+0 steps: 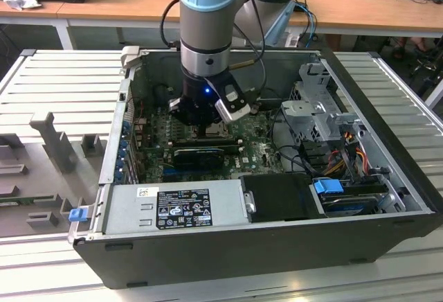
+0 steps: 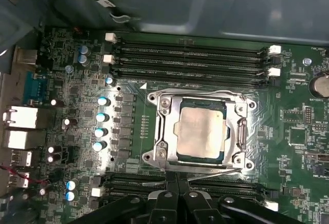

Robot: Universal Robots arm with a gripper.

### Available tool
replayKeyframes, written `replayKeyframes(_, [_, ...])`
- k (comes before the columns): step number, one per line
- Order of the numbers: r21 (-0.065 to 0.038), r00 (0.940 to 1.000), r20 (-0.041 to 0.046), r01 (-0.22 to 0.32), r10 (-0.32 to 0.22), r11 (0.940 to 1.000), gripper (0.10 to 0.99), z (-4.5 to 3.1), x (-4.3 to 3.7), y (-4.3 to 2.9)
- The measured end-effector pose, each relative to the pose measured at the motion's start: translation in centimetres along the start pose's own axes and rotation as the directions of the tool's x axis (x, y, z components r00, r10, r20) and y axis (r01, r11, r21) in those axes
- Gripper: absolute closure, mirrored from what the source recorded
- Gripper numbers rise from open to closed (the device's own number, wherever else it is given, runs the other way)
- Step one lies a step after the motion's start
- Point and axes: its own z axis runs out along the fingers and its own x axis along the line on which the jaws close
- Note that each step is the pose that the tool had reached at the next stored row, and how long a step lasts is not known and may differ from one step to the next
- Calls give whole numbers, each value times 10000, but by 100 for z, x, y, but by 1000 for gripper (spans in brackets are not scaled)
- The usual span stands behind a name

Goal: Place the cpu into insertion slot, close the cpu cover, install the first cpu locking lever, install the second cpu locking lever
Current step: 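Install the second cpu locking lever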

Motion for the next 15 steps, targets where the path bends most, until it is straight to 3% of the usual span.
replayKeyframes(6, [-89,10000,7,2,-2,10000,980,1,36,-27])
replayKeyframes(7, [-145,10000,11,5,-4,9999,980,-1,49,-49])
replayKeyframes(9, [-319,10000,23,4,-4,9995,980,-4,69,-77])
replayKeyframes(11, [-660,10000,48,6,-3,9978,980,-7,85,-107])
replayKeyframes(13, [-910,10000,65,8,-2,9959,980,-8,96,-150])
replayKeyframes(15, [-1021,10000,73,11,-4,9948,980,-4,106,-202])
